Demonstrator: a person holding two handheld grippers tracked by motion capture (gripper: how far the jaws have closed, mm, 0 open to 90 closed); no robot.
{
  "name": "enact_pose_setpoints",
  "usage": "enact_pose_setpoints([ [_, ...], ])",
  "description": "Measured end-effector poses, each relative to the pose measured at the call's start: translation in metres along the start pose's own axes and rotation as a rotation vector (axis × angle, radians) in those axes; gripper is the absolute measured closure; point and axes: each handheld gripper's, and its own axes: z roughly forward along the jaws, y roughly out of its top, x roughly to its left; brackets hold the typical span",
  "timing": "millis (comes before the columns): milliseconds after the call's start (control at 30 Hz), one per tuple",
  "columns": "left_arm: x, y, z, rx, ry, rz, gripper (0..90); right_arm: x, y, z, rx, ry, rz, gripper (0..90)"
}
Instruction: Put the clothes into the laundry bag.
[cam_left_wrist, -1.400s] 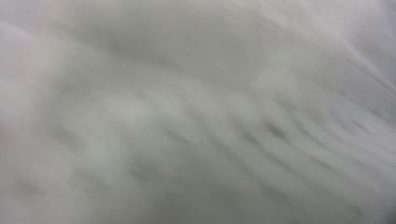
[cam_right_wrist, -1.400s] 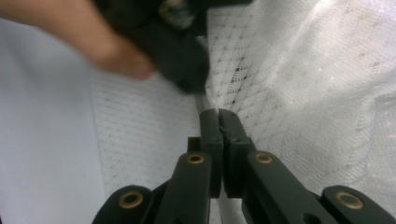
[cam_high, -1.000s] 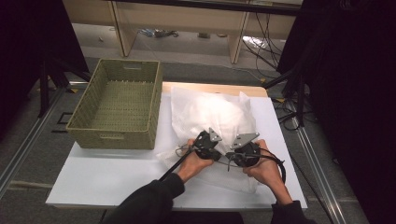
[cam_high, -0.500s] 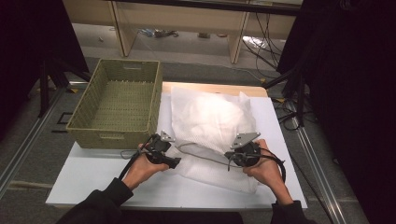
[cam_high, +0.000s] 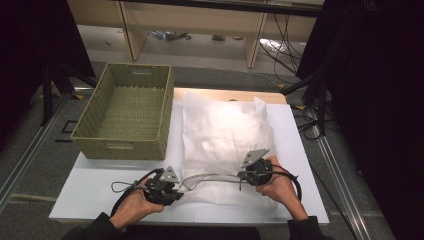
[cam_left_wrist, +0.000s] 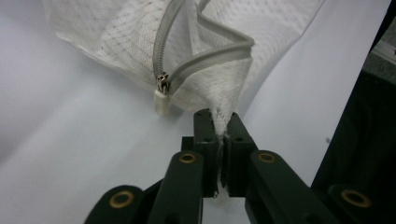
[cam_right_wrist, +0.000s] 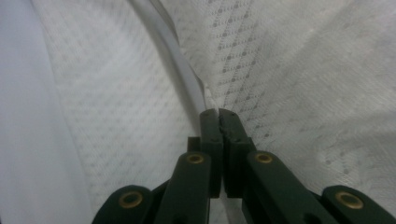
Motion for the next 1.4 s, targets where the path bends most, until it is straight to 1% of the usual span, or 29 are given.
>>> enact_pose_setpoints([
  [33,0.003,0.0,-0.002,0.027,-0.004,0.015,84.0,0.002,-0.002,0.005,0.03,0.013,0.002,90.0],
  [67,0.005,0.0,-0.002,0.024,-0.011,0.015,83.2,0.002,-0.004,0.008,0.047,0.029,-0.001,90.0],
  [133,0.006,-0.002,-0.001,0.007,-0.009,0.017,79.6,0.004,-0.005,0.008,0.053,0.036,0.006,90.0],
  [200,0.007,-0.002,-0.002,0.02,-0.015,0.027,78.7,0.003,-0.003,0.006,0.027,0.026,-0.001,90.0],
  [267,0.009,-0.002,-0.001,0.017,-0.021,0.011,74.8,0.002,-0.004,0.007,0.033,0.026,0.012,90.0],
  [300,0.01,-0.003,0.001,0.007,-0.019,0.001,71.2,0.001,-0.006,0.009,0.04,0.027,0.006,90.0],
  [333,0.012,-0.003,0.0,0.006,-0.006,0.016,67.3,-0.001,-0.009,0.013,0.051,0.026,0.005,90.0],
  [367,0.007,-0.004,0.002,-0.041,0.014,-0.055,62.0,-0.002,-0.011,0.016,0.059,0.031,0.011,90.0],
  [400,0.008,-0.003,0.0,-0.049,0.029,-0.03,55.0,-0.004,-0.012,0.017,0.057,0.044,0.028,90.0],
  [433,0.008,-0.002,-0.002,-0.074,0.044,-0.038,48.2,-0.006,-0.012,0.017,0.053,0.046,0.032,90.0],
  [467,0.008,-0.002,-0.002,-0.108,0.044,-0.048,44.2,-0.006,-0.013,0.015,0.046,0.044,0.043,89.8],
  [533,0.007,-0.001,-0.007,-0.122,0.072,-0.06,39.1,-0.006,-0.013,0.012,0.02,0.03,0.052,88.1],
  [600,0.008,-0.002,-0.009,-0.149,0.086,-0.084,34.3,-0.007,-0.012,0.01,0.013,0.022,0.069,81.2],
  [700,0.008,-0.002,-0.016,-0.177,0.108,-0.09,29.9,-0.009,-0.011,0.005,-0.011,0.008,0.107,72.8],
  [733,0.008,-0.002,-0.017,-0.183,0.115,-0.1,28.8,-0.011,-0.01,0.001,-0.029,-0.008,0.088,68.5],
  [767,0.009,-0.003,-0.019,-0.194,0.119,-0.099,28.5,-0.01,-0.009,-0.001,-0.046,-0.008,0.108,64.8],
  [800,0.009,-0.003,-0.021,-0.201,0.14,-0.101,28.2,-0.009,-0.008,-0.002,-0.08,-0.045,0.127,59.8],
  [867,0.008,-0.003,-0.026,-0.24,0.175,-0.099,27.1,-0.011,-0.007,-0.009,-0.126,-0.058,0.146,54.3],
  [900,0.01,-0.003,-0.03,-0.248,0.174,-0.101,25.8,-0.012,-0.007,-0.011,-0.132,-0.065,0.153,52.3],
  [933,0.009,-0.002,-0.031,-0.276,0.168,-0.131,23.5,-0.012,-0.007,-0.014,-0.168,-0.07,0.148,49.0],
  [1000,0.009,-0.002,-0.035,-0.304,0.177,-0.144,19.6,-0.013,-0.006,-0.02,-0.191,-0.07,0.178,45.6],
  [1033,0.01,-0.002,-0.037,-0.305,0.173,-0.143,17.1,-0.013,-0.006,-0.021,-0.22,-0.09,0.188,44.2],
  [1133,0.011,-0.005,-0.041,-0.328,0.177,-0.159,16.8,-0.018,-0.005,-0.024,-0.236,-0.082,0.194,40.7],
  [1167,0.014,-0.006,-0.043,-0.319,0.18,-0.131,16.7,-0.019,-0.005,-0.025,-0.248,-0.079,0.196,39.8],
  [1233,0.017,-0.008,-0.045,-0.318,0.2,-0.126,16.8,-0.02,-0.005,-0.025,-0.262,-0.078,0.22,37.8],
  [1300,0.019,-0.01,-0.045,-0.329,0.194,-0.16,16.8,-0.021,-0.004,-0.025,-0.274,-0.092,0.221,36.3],
  [1333,0.02,-0.01,-0.044,-0.348,0.202,-0.162,16.8,-0.02,-0.004,-0.026,-0.274,-0.096,0.225,35.0],
  [1367,0.022,-0.011,-0.046,-0.324,0.196,-0.14,16.8,-0.02,-0.004,-0.025,-0.283,-0.098,0.214,34.7],
  [1400,0.022,-0.012,-0.047,-0.323,0.211,-0.134,17.1,-0.02,-0.004,-0.026,-0.29,-0.099,0.216,34.4],
])
